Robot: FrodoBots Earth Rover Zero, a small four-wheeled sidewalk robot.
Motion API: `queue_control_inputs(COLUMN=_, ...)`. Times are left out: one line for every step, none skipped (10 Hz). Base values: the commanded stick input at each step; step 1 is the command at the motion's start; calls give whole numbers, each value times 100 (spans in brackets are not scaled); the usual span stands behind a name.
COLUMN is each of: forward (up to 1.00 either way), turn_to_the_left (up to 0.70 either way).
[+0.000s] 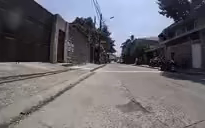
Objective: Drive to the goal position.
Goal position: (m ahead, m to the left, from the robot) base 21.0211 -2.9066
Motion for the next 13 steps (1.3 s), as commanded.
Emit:
queue_control_inputs(forward=100, turn_to_the_left=-40)
queue_control_inputs(forward=100, turn_to_the_left=-20)
queue_control_inputs(forward=100, turn_to_the_left=-7)
queue_control_inputs(forward=100, turn_to_the_left=0)
queue_control_inputs(forward=100, turn_to_the_left=0)
queue_control_inputs(forward=100, turn_to_the_left=0)
queue_control_inputs(forward=100, turn_to_the_left=0)
queue_control_inputs(forward=100, turn_to_the_left=0)
queue_control_inputs(forward=100, turn_to_the_left=-1)
queue_control_inputs(forward=100, turn_to_the_left=-2)
queue_control_inputs(forward=100, turn_to_the_left=-2)
queue_control_inputs(forward=100, turn_to_the_left=0)
queue_control_inputs(forward=100, turn_to_the_left=0)
